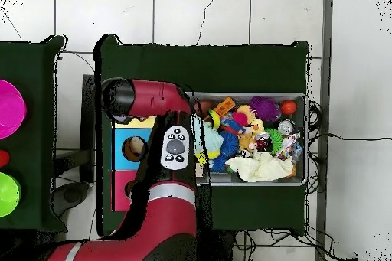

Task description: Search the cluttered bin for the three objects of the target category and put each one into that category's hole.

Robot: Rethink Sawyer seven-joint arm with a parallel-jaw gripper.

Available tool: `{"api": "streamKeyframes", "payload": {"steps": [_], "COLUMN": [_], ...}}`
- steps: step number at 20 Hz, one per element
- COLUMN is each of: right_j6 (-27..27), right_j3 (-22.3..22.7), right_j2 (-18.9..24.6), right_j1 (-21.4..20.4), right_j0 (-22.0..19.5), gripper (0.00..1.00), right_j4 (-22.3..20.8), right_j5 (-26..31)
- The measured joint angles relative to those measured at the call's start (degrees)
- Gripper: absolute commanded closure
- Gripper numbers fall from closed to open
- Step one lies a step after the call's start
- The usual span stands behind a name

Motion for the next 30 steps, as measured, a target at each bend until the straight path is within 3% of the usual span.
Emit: {"api": "streamKeyframes", "payload": {"steps": [7,21,25,30], "right_j6": [0.00,-0.11,-0.71,-3.95], "right_j3": [-0.01,2.74,4.01,8.36], "right_j2": [0.03,-0.02,0.03,1.22], "right_j1": [-4.31,-15.86,-18.88,-23.53], "right_j0": [-0.65,-7.29,-9.81,-16.53], "gripper": [0.00,0.00,0.00,0.00], "right_j4": [0.05,-0.93,-4.28,-9.77], "right_j5": [5.81,6.92,8.14,8.25]}}
